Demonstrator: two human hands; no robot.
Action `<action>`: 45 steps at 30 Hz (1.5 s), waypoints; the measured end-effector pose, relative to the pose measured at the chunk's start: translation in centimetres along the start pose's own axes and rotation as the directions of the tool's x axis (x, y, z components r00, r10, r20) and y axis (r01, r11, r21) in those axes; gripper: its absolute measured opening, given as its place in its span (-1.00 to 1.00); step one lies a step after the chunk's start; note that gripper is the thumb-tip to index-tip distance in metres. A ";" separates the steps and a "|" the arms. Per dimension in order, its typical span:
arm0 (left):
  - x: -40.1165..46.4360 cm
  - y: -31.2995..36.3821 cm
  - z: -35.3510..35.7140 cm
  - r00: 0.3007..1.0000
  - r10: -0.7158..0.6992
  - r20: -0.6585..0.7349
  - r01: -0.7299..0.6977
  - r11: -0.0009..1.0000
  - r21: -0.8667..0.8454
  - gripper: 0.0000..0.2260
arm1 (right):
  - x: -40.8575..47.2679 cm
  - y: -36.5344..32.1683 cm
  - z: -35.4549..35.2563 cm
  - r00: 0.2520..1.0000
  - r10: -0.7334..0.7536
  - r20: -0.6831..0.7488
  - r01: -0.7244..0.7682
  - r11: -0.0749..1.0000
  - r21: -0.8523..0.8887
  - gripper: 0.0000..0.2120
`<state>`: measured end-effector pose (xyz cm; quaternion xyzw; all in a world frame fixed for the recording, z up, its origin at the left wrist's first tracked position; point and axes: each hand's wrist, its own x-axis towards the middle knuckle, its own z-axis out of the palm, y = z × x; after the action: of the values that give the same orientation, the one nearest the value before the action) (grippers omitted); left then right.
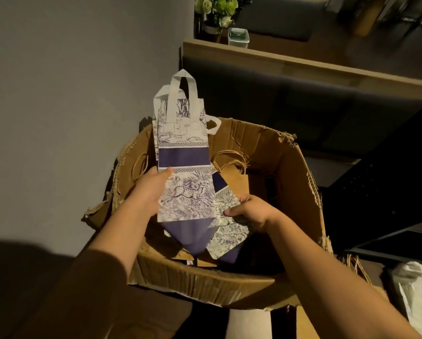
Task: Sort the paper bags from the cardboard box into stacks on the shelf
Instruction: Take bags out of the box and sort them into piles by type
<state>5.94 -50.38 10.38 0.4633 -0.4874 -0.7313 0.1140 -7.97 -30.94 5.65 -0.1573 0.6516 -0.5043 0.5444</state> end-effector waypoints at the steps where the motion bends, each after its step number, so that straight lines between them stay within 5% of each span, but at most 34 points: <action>1: -0.5 0.1 0.3 0.999 -0.032 0.034 0.034 0.998 -0.059 -0.77 | -0.1 -0.2 0.0 0.998 -0.044 0.051 0.040 0.996 0.084 -0.67; 8: -1.7 -0.1 2.2 0.991 -0.013 0.135 0.025 0.996 -0.083 -0.79 | -0.6 -0.9 1.3 0.974 -0.165 0.155 0.112 0.945 0.308 -0.57; 12: -1.7 -0.5 2.4 0.972 0.233 0.038 -0.236 0.963 0.133 -0.79 | -0.8 -1.8 1.6 0.971 -0.193 0.139 0.123 0.909 0.399 -0.60; 14: -1.7 -0.7 2.5 0.927 0.370 0.063 -0.375 0.904 0.207 -0.61 | -1.2 -2.7 1.6 0.974 -0.223 0.042 0.187 0.892 0.413 -0.51; 17: -2.2 -0.4 2.8 0.850 0.469 0.241 -0.524 0.802 0.287 -0.37 | -1.6 -4.0 1.7 0.915 -0.344 -0.210 0.383 0.903 0.192 -0.68; 23: -1.8 -0.5 4.2 0.879 0.415 0.236 -0.474 0.817 0.328 -0.35 | -2.2 -4.9 1.9 0.760 -0.547 -0.351 0.577 0.816 -0.022 -0.63; 35: -2.9 -1.3 5.4 0.865 0.451 0.222 -0.491 0.852 0.184 -0.21 | -3.3 -4.3 2.3 0.766 -0.519 -0.379 0.555 0.831 -0.015 -0.53; 45: -2.7 -0.6 5.6 0.824 0.499 0.269 -0.551 0.815 0.177 -0.36 | -3.6 -5.5 2.4 0.725 -0.579 -0.374 0.582 0.805 -0.117 -0.69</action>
<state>3.16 -45.03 11.91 0.2404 -0.6932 -0.6490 0.2014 -6.44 -31.80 12.45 -0.2464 0.6625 -0.6728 0.2184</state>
